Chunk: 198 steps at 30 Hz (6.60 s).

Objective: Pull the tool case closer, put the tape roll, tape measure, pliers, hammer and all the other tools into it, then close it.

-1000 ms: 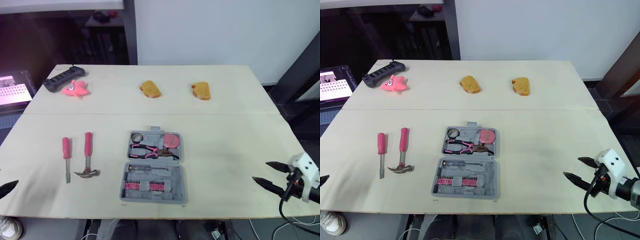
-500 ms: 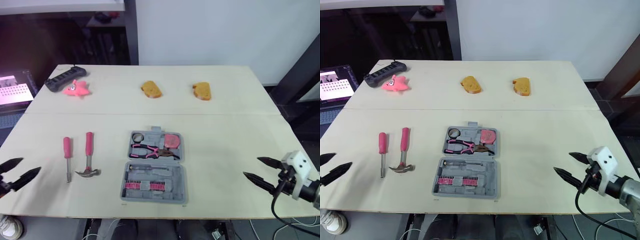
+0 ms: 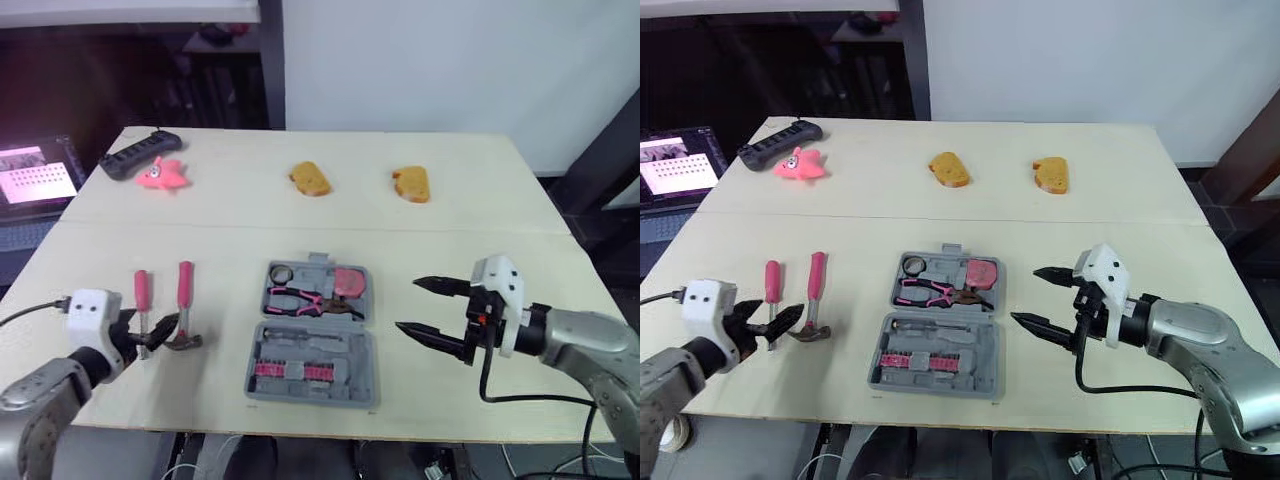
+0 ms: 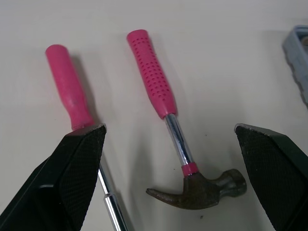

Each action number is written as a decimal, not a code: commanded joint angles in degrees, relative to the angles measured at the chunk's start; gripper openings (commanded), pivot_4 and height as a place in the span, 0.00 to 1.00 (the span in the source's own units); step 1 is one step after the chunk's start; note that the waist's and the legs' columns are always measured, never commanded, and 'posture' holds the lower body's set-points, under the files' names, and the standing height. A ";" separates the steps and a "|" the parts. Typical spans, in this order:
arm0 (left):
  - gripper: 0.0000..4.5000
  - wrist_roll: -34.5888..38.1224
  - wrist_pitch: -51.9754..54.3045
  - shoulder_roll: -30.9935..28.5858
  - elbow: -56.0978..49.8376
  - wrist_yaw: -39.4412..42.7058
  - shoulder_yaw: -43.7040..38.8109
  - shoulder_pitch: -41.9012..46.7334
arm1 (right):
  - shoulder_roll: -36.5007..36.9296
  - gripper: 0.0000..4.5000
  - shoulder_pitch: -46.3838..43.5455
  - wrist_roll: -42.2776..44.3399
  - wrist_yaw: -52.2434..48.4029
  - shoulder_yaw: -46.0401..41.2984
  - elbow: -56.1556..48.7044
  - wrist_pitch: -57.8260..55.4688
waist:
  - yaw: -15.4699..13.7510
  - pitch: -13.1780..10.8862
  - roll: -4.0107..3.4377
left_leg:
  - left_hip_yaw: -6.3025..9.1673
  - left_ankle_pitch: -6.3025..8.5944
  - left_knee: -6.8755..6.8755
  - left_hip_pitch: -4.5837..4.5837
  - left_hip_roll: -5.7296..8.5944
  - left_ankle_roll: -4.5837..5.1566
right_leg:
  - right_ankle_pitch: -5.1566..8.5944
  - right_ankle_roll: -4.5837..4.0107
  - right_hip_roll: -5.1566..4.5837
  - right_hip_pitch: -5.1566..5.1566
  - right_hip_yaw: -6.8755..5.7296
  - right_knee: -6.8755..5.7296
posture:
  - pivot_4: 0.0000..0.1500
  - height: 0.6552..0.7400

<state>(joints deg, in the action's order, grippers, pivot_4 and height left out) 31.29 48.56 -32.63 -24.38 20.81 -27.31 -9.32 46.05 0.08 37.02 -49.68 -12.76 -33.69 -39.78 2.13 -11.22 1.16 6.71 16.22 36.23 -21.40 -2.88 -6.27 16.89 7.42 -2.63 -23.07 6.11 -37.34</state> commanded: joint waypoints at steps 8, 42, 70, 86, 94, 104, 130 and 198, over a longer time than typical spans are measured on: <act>1.00 -7.23 -0.70 2.00 5.69 -5.43 9.09 8.62 | -0.32 1.00 -2.77 0.11 1.36 1.69 1.31 0.81 | 0.24 0.01 -0.01 | 0.00 -0.01 -0.02 0.02 0.01 -0.01 | -0.01 -0.01 0.00 0.00 0.00 0.00 | 1.00 1.00; 0.12 -12.39 8.58 9.58 12.56 -10.07 15.22 13.89 | 2.99 1.00 -2.13 3.05 4.19 -0.56 -2.73 -2.71 | -0.21 0.27 -0.44 | 0.02 -0.03 0.01 0.12 0.04 -0.05 | -0.02 0.03 -0.02 0.19 -0.02 0.01 | 1.00 1.00; 0.00 -13.03 15.76 12.45 -4.57 -10.93 18.82 4.47 | 2.95 1.00 -1.24 1.81 6.35 1.50 -2.94 -2.97 | -1.20 0.33 -0.53 | 0.04 -0.03 0.03 0.13 0.05 -0.05 | -0.01 0.01 -0.02 0.23 -0.01 0.10 | 1.00 1.00; 0.99 -1.47 23.52 -6.50 -11.04 5.10 5.73 11.94 | 1.97 1.00 -1.64 1.47 7.23 2.07 -2.82 -3.20 | -1.20 0.24 -0.37 | 0.08 -0.04 0.02 0.04 0.03 -0.07 | -0.01 0.01 0.03 0.11 -0.04 0.06 | 1.00 1.00; 0.99 -11.02 -25.37 -34.51 17.15 47.68 16.58 15.91 | 0.39 1.00 -3.09 0.31 8.42 4.56 -2.28 -2.37 | -0.96 0.14 -0.39 | -0.07 -0.08 -0.14 0.02 0.04 -0.14 | 0.12 -0.27 -0.06 -0.03 -0.01 0.18 | 1.00 1.00; 0.99 -33.28 -104.27 -35.85 52.56 71.69 50.41 48.67 | 1.64 1.00 -5.39 2.17 5.44 5.67 -6.39 -2.88 | -1.17 0.11 -0.33 | -0.06 -0.09 -0.11 -0.14 0.02 -0.14 | 0.05 -0.17 -0.02 -0.13 -0.01 0.16 | 1.00 1.00; 0.99 -53.03 -123.71 -17.50 65.30 61.24 73.06 60.37 | 0.89 1.00 -8.55 13.24 16.22 5.85 -17.24 -12.65 | 0.34 0.07 -0.24 | 0.07 -0.06 -0.01 -0.09 0.02 -0.06 | -0.02 0.03 0.05 -0.09 -0.02 -0.19 | 1.00 1.00; 0.00 11.88 19.90 -9.42 9.39 -15.91 18.90 26.72 | 2.23 1.00 -8.50 15.20 16.80 9.44 -15.17 -11.01 | 0.63 -0.06 0.03 | 0.17 -0.14 -0.05 0.01 0.02 0.02 | 0.10 0.03 0.05 -0.26 -0.08 -0.65 | 1.00 1.00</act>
<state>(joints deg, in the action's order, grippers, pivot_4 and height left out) 46.04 71.56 -42.71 -13.30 6.36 -6.66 18.12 48.42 -8.32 52.00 -33.15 -2.89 -47.83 -51.31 2.76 -11.28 1.19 6.88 16.06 36.19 -21.41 -2.86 -6.26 16.98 7.45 -2.58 -23.34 6.03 -37.98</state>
